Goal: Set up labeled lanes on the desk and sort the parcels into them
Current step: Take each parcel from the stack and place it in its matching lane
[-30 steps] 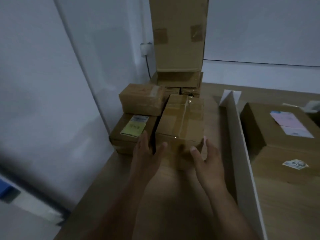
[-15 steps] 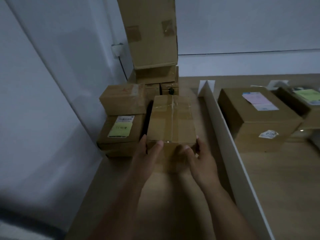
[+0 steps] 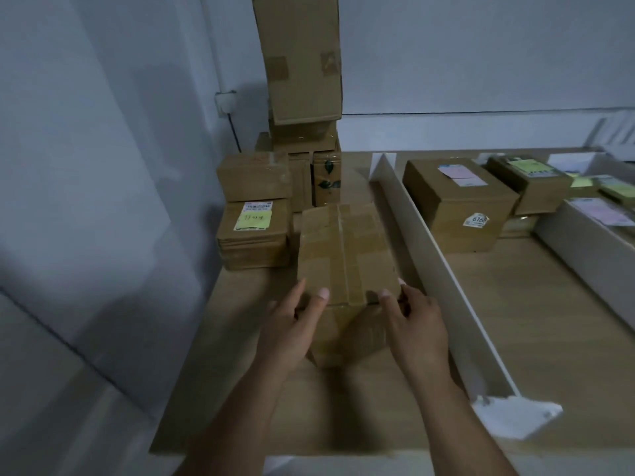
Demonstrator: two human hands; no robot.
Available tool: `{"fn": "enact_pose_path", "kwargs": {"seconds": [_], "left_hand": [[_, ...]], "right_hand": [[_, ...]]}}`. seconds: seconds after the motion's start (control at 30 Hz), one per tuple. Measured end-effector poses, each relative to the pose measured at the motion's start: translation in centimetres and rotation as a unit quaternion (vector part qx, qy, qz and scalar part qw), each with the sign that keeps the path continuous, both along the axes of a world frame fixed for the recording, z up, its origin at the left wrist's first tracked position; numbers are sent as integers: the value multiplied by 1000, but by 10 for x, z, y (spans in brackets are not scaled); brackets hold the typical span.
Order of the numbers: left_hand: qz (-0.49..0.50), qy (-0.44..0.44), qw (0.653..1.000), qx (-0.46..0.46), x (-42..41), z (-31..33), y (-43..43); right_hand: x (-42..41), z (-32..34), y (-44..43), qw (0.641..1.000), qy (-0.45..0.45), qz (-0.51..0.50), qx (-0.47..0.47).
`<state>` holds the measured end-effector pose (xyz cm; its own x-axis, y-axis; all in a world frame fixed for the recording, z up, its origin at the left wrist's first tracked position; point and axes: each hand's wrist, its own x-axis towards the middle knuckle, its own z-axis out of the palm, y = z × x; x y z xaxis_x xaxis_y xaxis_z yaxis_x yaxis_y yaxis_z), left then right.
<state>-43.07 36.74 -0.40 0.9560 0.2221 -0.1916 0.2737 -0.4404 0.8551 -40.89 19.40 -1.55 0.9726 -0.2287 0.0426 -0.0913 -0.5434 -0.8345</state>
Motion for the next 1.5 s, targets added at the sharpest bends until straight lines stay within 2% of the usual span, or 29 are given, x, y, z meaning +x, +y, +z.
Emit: {"fn": "enact_pose_path", "kwargs": {"seconds": [0.27, 0.47, 0.6, 0.7, 0.83, 0.97, 1.1, 1.3, 1.5], "left_hand": [[51, -5, 997, -61, -50, 1, 18], [100, 7, 993, -69, -63, 9, 29], [123, 7, 990, -63, -61, 15, 31], [143, 14, 988, -62, -62, 16, 33], [146, -2, 986, -77, -58, 9, 41], [130, -7, 988, -85, -52, 0, 51], [133, 15, 988, -80, -47, -5, 54], [115, 36, 991, -50, -41, -11, 59], [148, 46, 988, -24, -39, -21, 64]], "right_hand": [[-56, 20, 37, 990, -96, 43, -96], [-70, 19, 78, 976, -151, 120, -106], [-68, 15, 85, 971, -135, 188, -64], [-63, 14, 85, 973, -123, 194, -35], [-49, 1, 78, 987, -112, 112, -21], [-35, -9, 69, 996, -62, 49, -32], [-22, -14, 67, 998, 8, 50, -41], [-17, -18, 68, 996, 45, 51, -56], [-7, -15, 54, 994, 74, 26, -73]]}}
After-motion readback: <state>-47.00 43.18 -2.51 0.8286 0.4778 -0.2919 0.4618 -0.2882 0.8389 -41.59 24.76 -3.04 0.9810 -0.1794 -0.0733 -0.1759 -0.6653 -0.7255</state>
